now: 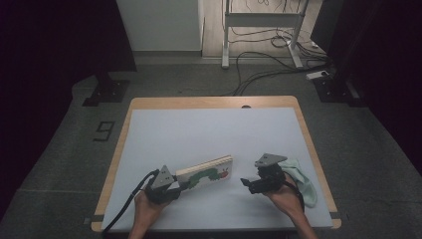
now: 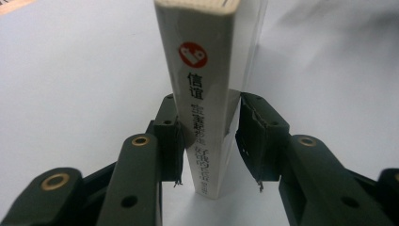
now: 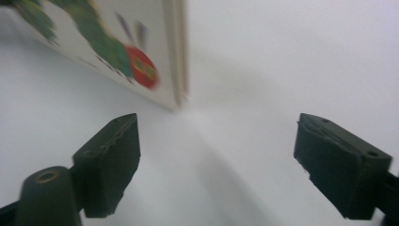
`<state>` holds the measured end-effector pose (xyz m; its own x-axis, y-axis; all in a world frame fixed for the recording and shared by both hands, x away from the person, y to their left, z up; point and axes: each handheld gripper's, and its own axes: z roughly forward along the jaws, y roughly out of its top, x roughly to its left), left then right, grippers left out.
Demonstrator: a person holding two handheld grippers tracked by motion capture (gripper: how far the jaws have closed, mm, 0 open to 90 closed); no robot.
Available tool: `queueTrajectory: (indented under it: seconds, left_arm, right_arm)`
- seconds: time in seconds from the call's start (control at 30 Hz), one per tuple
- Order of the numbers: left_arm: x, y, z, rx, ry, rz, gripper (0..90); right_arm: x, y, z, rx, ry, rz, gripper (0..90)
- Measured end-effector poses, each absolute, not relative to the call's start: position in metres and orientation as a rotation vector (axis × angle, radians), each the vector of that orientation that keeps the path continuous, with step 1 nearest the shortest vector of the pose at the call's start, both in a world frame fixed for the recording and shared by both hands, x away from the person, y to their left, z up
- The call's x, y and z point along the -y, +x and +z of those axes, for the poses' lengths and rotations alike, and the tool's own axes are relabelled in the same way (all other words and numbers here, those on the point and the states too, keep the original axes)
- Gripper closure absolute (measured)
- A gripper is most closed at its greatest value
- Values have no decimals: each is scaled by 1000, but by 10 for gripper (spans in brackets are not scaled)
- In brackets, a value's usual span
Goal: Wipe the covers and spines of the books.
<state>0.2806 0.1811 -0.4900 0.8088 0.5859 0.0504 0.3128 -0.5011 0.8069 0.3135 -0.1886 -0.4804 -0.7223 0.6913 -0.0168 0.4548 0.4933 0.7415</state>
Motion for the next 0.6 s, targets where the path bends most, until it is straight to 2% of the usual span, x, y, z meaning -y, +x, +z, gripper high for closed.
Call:
queueTrajectory:
  seconds: [0.43, 0.6]
  left_arm:
    - [-182, 281, -490, -668, 2124, 385, 621]
    - [-183, 280, -490, -676, 2122, 389, 619]
  right_arm:
    - [268, 310, -477, -2251, 1249, 944, 127]
    - [291, 312, -486, -2185, 1325, 829, 140]
